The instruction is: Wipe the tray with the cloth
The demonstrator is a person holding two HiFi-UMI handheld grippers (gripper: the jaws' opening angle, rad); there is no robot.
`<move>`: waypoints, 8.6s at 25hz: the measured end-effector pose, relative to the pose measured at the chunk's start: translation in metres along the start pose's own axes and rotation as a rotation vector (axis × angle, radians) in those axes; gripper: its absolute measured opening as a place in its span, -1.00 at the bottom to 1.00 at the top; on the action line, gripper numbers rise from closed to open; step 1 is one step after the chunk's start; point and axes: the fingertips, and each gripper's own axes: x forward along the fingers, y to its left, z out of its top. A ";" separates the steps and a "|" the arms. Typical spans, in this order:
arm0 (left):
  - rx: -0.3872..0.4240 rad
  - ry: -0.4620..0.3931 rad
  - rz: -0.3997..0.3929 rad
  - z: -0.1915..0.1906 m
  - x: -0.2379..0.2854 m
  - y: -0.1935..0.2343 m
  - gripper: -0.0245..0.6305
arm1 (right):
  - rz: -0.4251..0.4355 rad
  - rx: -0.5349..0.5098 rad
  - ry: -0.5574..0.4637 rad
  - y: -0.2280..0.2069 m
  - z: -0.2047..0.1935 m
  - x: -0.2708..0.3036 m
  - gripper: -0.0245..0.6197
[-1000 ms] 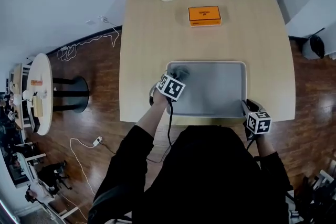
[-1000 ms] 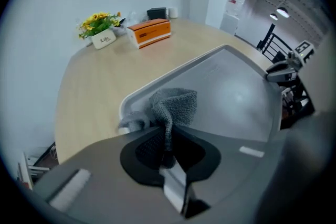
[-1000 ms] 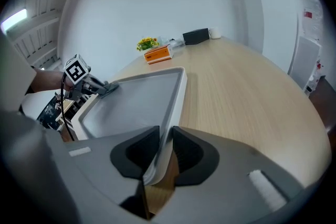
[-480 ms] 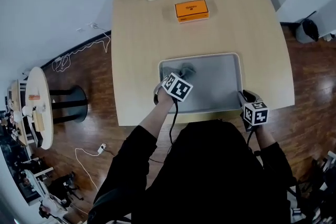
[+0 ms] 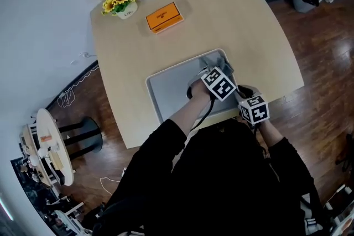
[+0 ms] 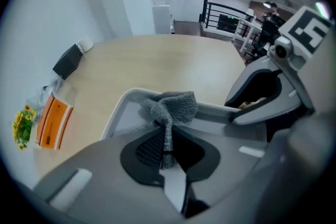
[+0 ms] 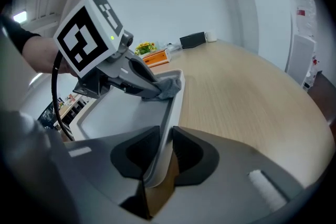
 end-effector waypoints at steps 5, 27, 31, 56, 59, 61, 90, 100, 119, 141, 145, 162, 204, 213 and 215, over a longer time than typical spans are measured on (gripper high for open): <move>-0.021 -0.032 -0.001 0.006 -0.007 -0.005 -0.91 | 0.019 0.004 0.002 -0.003 0.002 -0.008 -0.66; -0.355 0.133 0.099 -0.268 -0.091 0.034 -0.91 | 0.001 -0.019 0.051 0.000 -0.003 0.002 -0.64; -0.239 0.081 0.032 -0.197 -0.068 0.012 -0.91 | -0.005 -0.002 0.022 0.000 -0.001 0.003 -0.65; -0.090 0.106 0.025 -0.179 -0.064 -0.021 -0.91 | 0.006 0.026 0.160 0.003 -0.032 -0.027 -0.67; -0.162 0.189 0.088 -0.258 -0.087 -0.005 -0.91 | 0.019 0.030 0.171 0.003 -0.032 -0.024 -0.67; -0.184 0.220 0.114 -0.297 -0.098 -0.002 -0.91 | 0.024 0.030 0.176 0.005 -0.032 -0.022 -0.66; 0.163 0.005 -0.105 -0.072 -0.032 -0.097 -0.91 | 0.042 0.125 0.067 0.004 -0.030 -0.032 -0.69; -0.262 0.159 0.046 -0.308 -0.106 -0.051 -0.91 | 0.045 0.066 0.123 0.009 -0.035 -0.034 -0.70; 0.303 -0.007 -0.296 -0.021 -0.014 -0.145 -0.90 | 0.066 0.169 0.049 0.013 -0.035 -0.028 -0.71; 0.141 -0.055 -0.175 -0.017 -0.016 -0.042 -0.90 | 0.124 0.171 0.107 0.007 -0.037 -0.033 -0.69; 0.180 -0.045 -0.283 -0.059 -0.035 -0.111 -0.90 | 0.119 0.177 0.115 0.006 -0.037 -0.033 -0.69; 0.083 -0.044 -0.081 -0.040 -0.013 0.055 -0.90 | 0.126 0.175 0.122 0.011 -0.036 -0.030 -0.68; -0.122 -0.036 -0.063 -0.107 -0.041 0.070 -0.90 | 0.142 0.210 0.099 0.004 -0.035 -0.032 -0.66; -0.016 -0.060 -0.279 -0.163 -0.066 -0.080 -0.90 | 0.125 0.193 0.138 0.005 -0.035 -0.031 -0.66; -0.016 -0.078 -0.296 -0.169 -0.068 -0.092 -0.90 | 0.119 0.187 0.146 0.006 -0.035 -0.030 -0.66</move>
